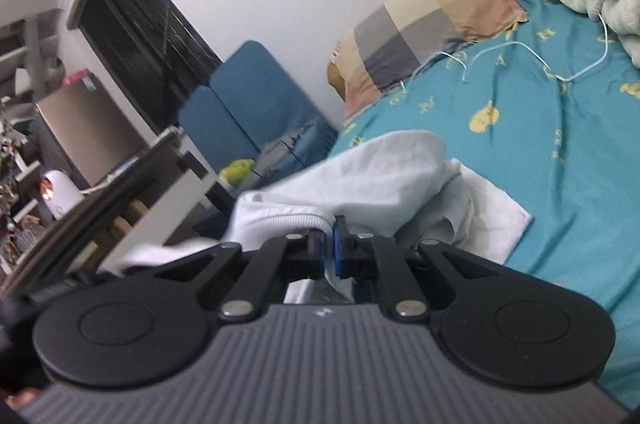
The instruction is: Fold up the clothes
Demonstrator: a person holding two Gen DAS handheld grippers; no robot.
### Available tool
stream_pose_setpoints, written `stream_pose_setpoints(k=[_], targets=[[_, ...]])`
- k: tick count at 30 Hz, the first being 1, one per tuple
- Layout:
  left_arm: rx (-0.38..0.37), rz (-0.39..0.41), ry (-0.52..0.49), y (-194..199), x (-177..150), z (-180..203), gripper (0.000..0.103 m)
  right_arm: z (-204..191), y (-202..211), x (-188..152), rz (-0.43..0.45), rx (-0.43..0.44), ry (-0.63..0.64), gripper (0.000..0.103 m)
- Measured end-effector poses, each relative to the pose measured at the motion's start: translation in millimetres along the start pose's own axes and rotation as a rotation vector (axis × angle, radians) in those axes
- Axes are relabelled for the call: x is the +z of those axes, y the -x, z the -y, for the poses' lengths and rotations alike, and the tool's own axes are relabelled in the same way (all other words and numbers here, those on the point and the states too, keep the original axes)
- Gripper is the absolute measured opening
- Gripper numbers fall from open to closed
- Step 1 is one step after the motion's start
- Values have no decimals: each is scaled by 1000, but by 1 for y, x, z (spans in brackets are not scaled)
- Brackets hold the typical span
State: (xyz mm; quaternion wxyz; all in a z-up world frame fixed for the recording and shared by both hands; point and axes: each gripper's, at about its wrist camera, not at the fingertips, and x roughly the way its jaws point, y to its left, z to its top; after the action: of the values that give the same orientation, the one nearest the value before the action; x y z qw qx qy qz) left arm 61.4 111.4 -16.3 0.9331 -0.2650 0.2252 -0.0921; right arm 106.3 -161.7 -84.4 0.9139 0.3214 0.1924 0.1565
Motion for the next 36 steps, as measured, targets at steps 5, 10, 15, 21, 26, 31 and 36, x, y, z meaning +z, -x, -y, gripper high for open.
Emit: stream_pose_setpoints(k=[5, 10, 15, 21, 26, 31, 36], targets=[[47, -193, 146, -19, -21, -25, 45, 7, 4, 6, -21, 15, -85, 7], [56, -337, 254, -30, -45, -32, 54, 8, -2, 9, -24, 3, -76, 7], [60, -429, 348, -42, -72, -34, 36, 13, -4, 11, -17, -6, -76, 7], [79, -395, 358, -30, -69, -39, 5, 16, -5, 14, -4, -53, -48, 7], [133, -203, 137, -2, -25, -28, 5, 27, -6, 20, -28, -90, -68, 7], [199, -12, -156, 12, 16, 9, 5, 22, -9, 23, -104, -50, -35, 10], [253, 126, -255, 41, 42, 23, 5, 10, -2, 27, -106, -63, 65, 10]])
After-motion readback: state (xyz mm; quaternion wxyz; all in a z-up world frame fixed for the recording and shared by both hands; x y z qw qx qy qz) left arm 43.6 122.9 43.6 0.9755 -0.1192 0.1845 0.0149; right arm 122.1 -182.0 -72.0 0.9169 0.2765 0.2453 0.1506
